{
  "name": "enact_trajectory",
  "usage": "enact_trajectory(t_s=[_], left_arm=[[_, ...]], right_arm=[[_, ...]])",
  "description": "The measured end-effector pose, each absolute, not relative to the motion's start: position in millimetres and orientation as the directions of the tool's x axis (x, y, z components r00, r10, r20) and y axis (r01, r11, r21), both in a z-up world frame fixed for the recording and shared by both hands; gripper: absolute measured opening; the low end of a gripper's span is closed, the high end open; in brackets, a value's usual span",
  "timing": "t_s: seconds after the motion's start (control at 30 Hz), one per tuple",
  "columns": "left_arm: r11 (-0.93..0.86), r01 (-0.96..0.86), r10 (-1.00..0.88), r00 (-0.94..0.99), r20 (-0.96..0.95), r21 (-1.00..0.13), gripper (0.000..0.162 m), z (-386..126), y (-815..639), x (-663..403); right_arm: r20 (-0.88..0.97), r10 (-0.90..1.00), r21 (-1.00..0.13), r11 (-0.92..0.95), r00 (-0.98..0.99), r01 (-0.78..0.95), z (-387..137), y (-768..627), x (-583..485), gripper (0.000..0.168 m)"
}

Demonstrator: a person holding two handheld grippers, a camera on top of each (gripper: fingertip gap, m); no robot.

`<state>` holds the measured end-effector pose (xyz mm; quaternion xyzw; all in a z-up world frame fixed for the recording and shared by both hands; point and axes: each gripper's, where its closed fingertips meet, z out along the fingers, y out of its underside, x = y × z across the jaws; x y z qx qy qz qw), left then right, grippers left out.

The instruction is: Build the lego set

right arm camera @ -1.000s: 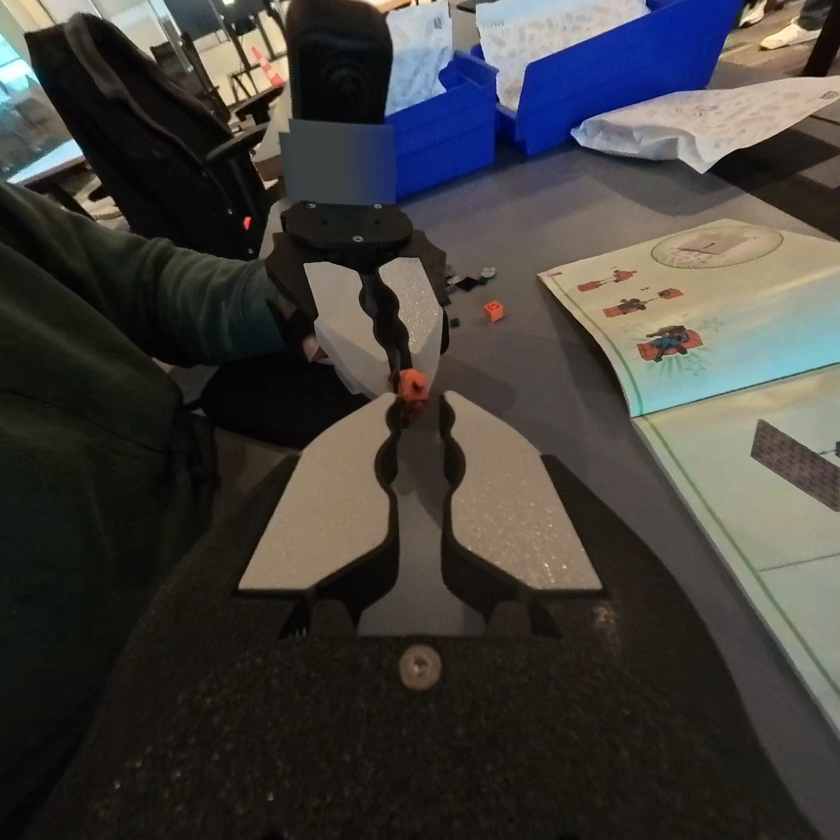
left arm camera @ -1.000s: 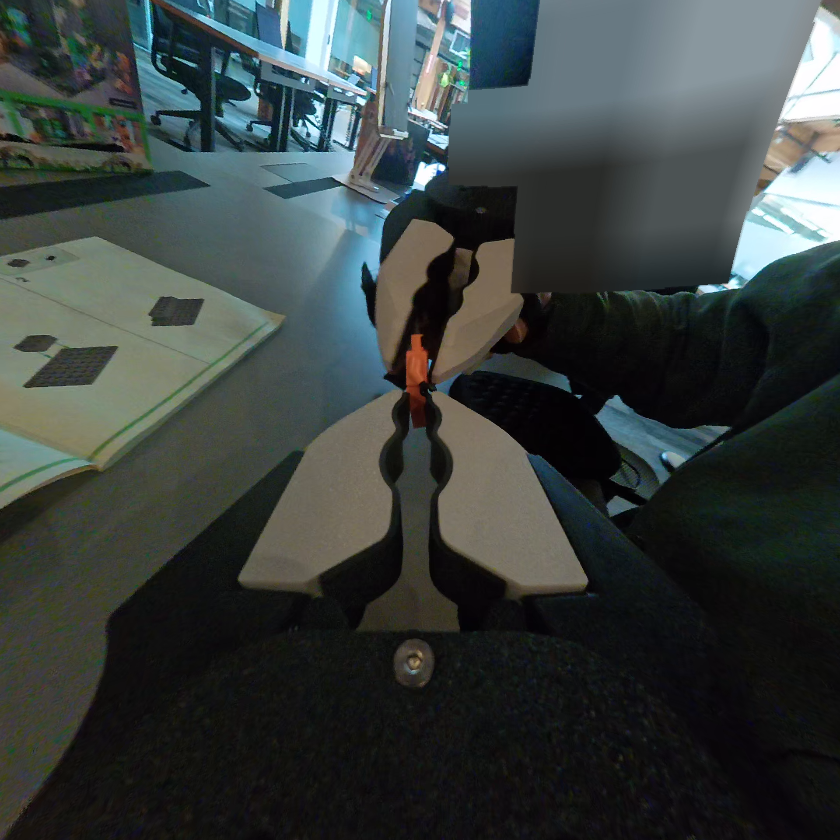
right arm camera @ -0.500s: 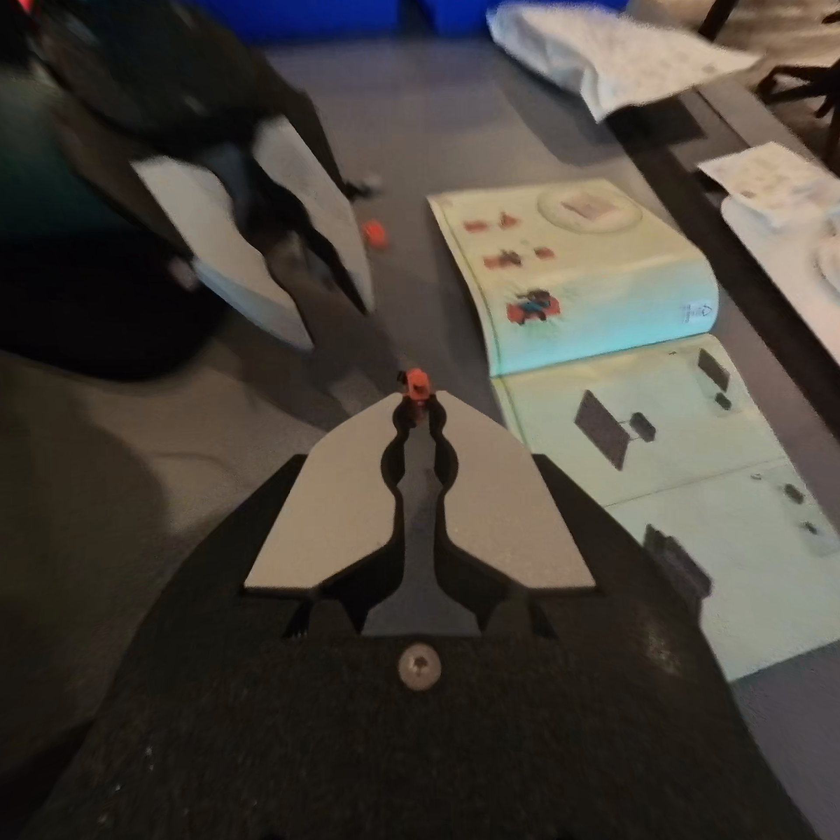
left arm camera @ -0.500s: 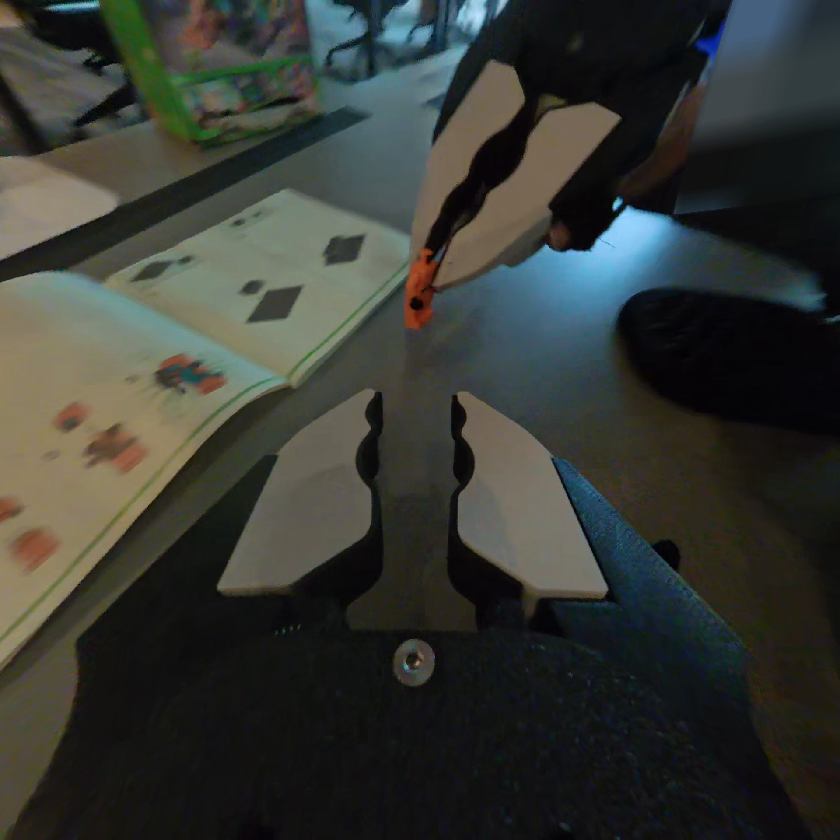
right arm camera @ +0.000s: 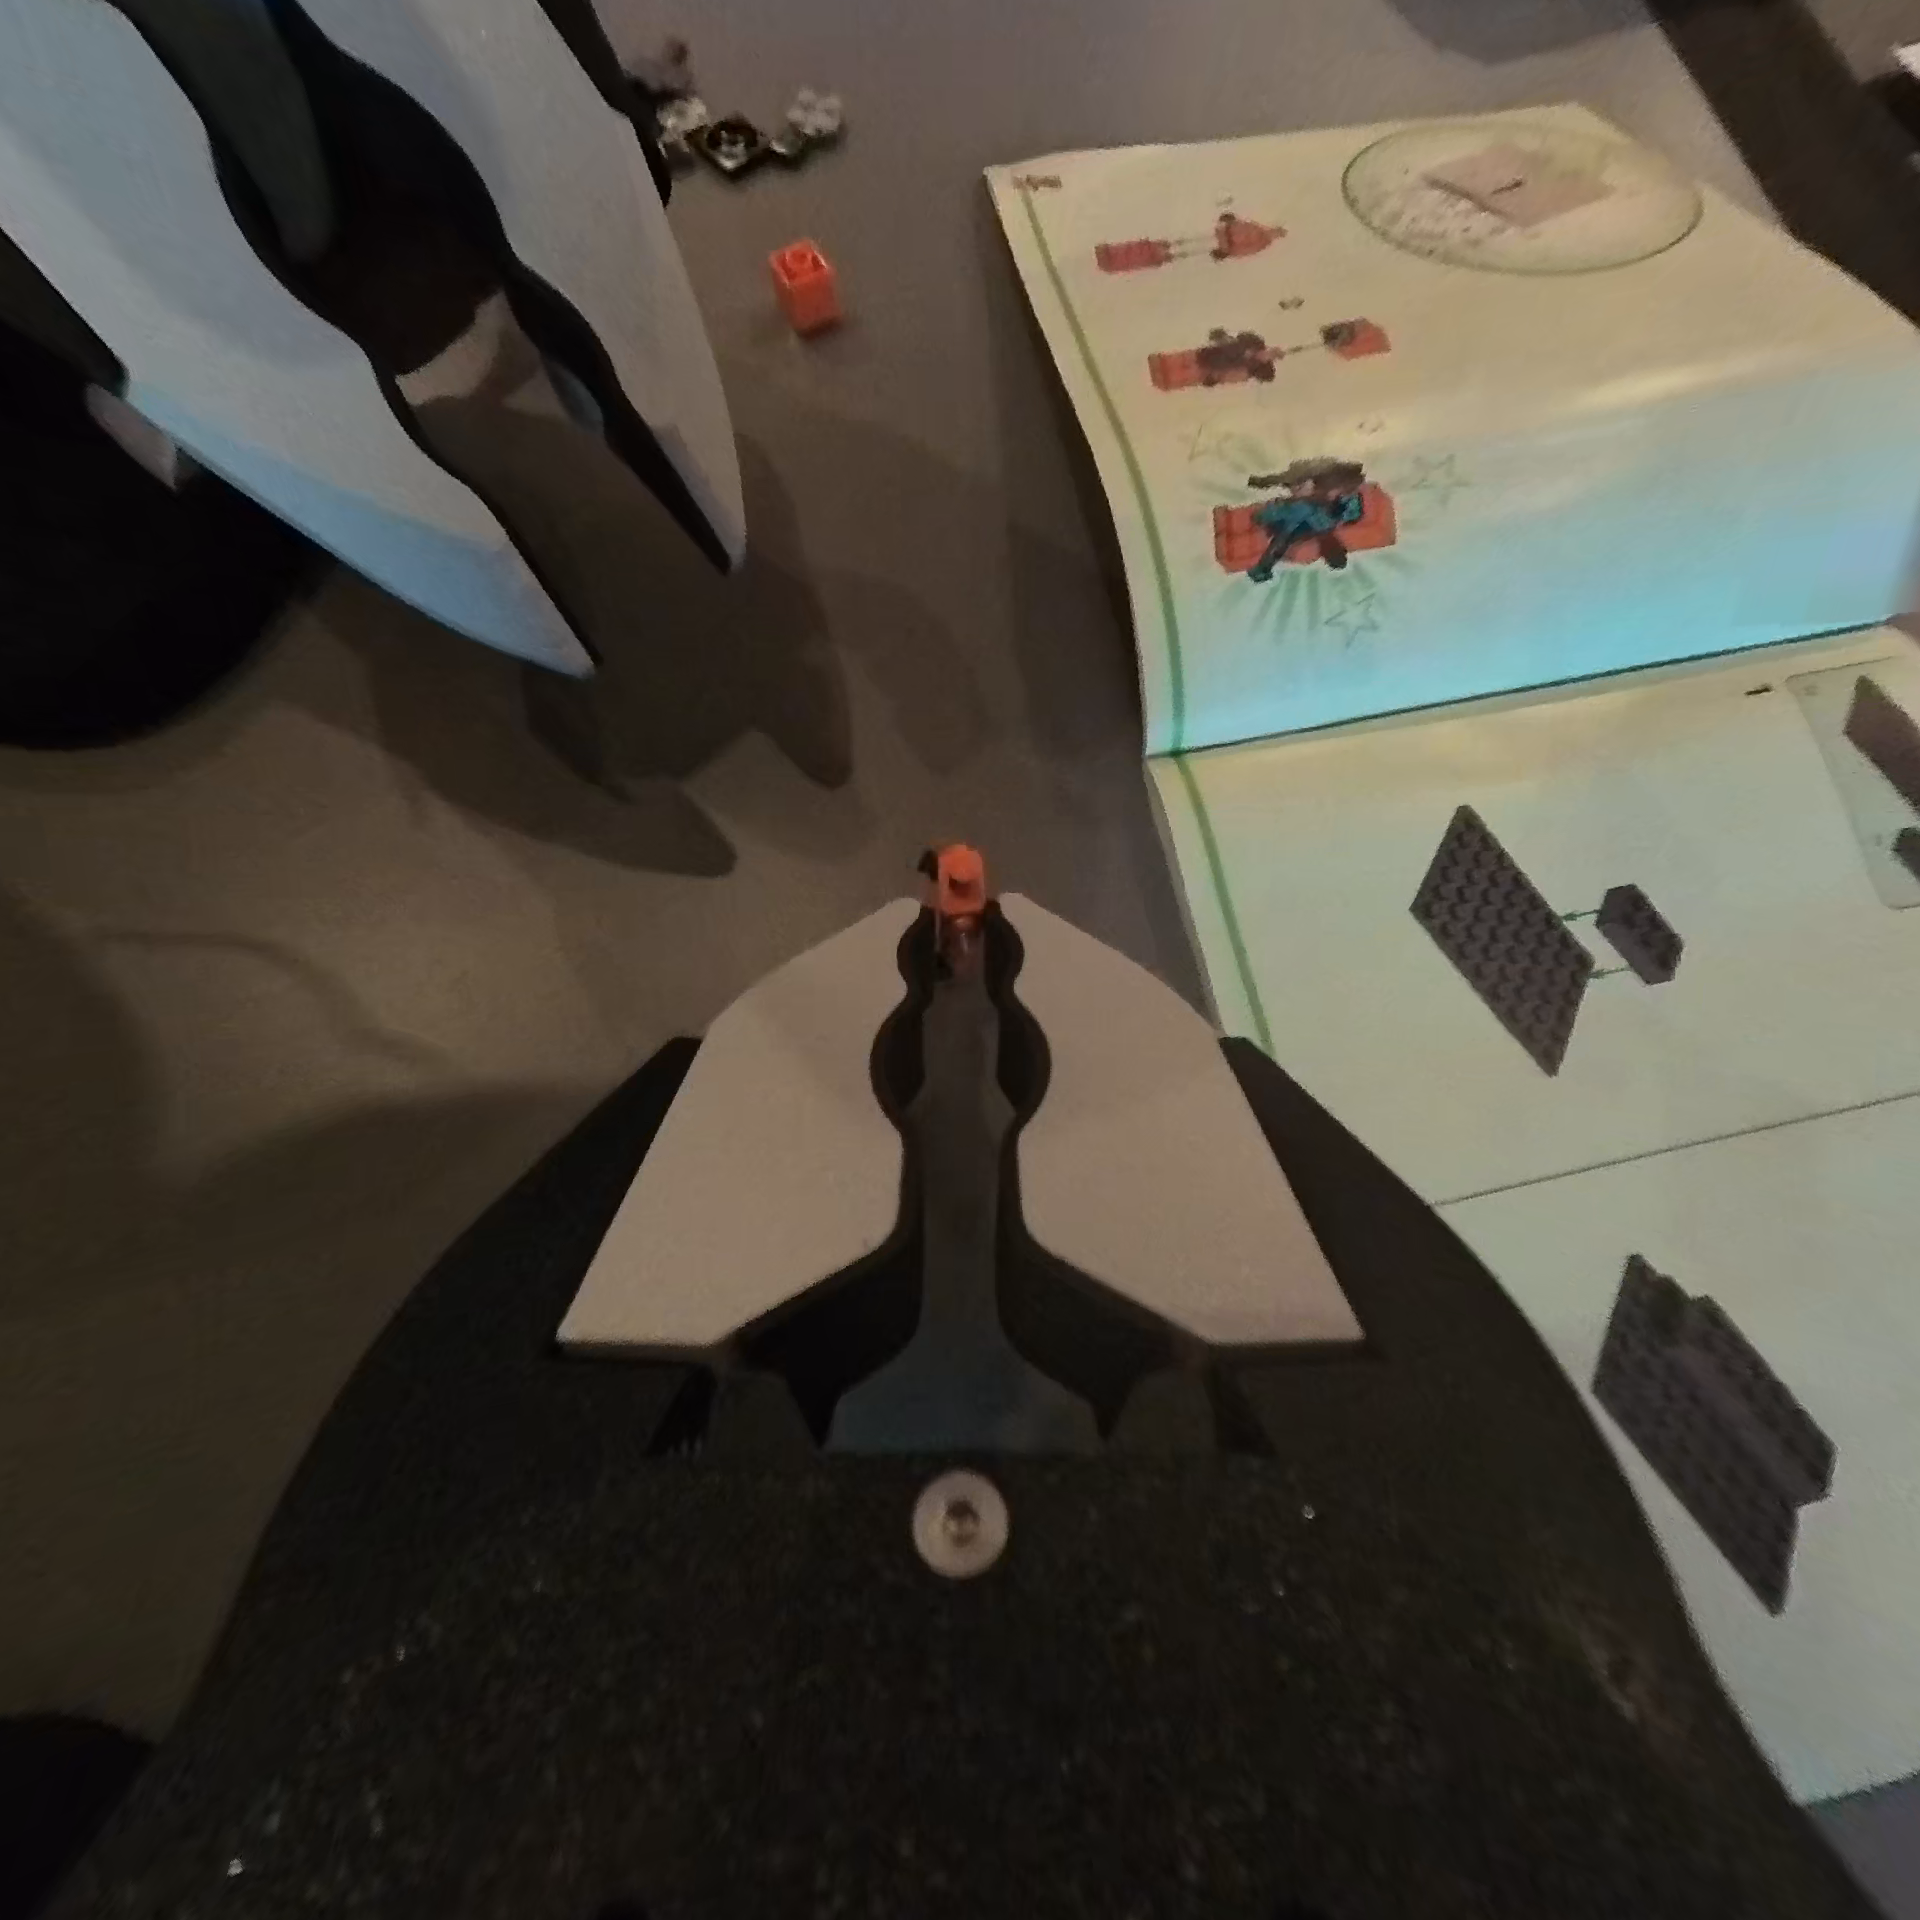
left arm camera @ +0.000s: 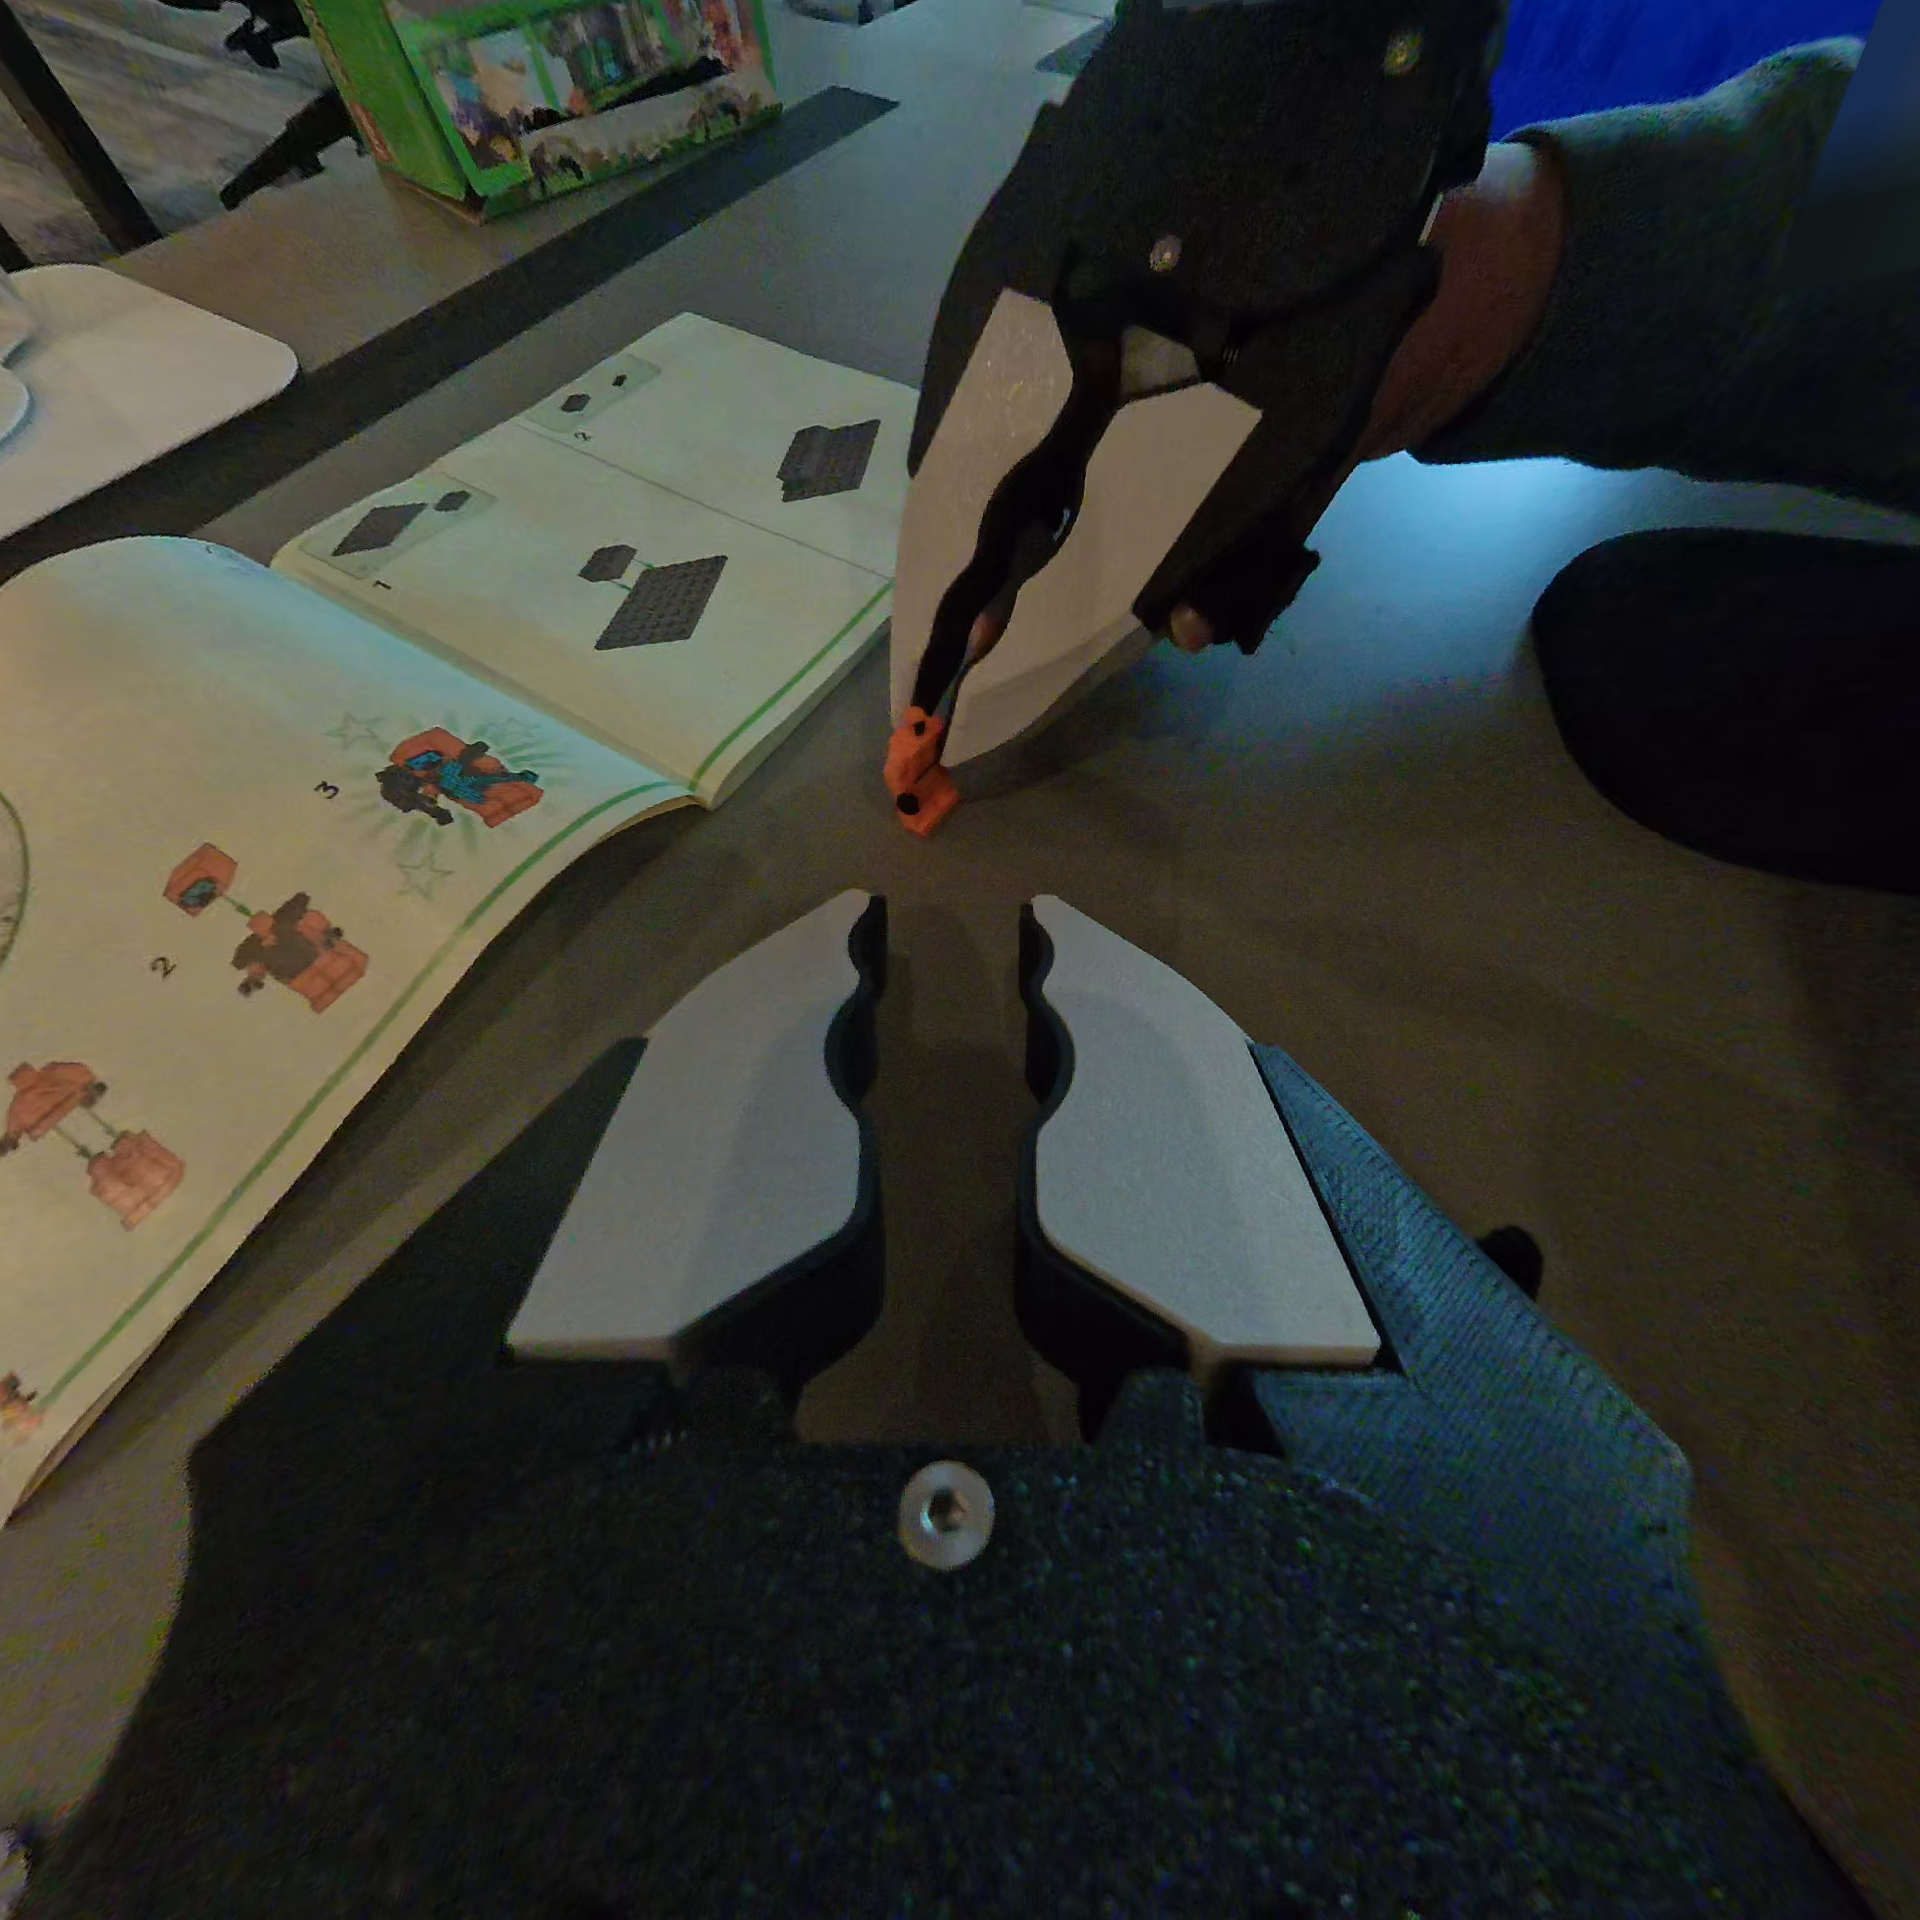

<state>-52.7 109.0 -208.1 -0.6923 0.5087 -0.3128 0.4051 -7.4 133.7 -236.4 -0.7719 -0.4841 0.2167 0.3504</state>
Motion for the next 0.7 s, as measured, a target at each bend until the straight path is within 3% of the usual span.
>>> enact_trajectory(t_s=[0.7], left_arm=[[-0.153, -0.477, -0.958, 0.286, 0.012, -0.865, 0.021, -213.5, 108.0, -52.1]], right_arm=[[0.027, 0.897, -0.766, -0.265, 0.441, 0.586, -231.7, 134.6, 2.2, 0.013]])
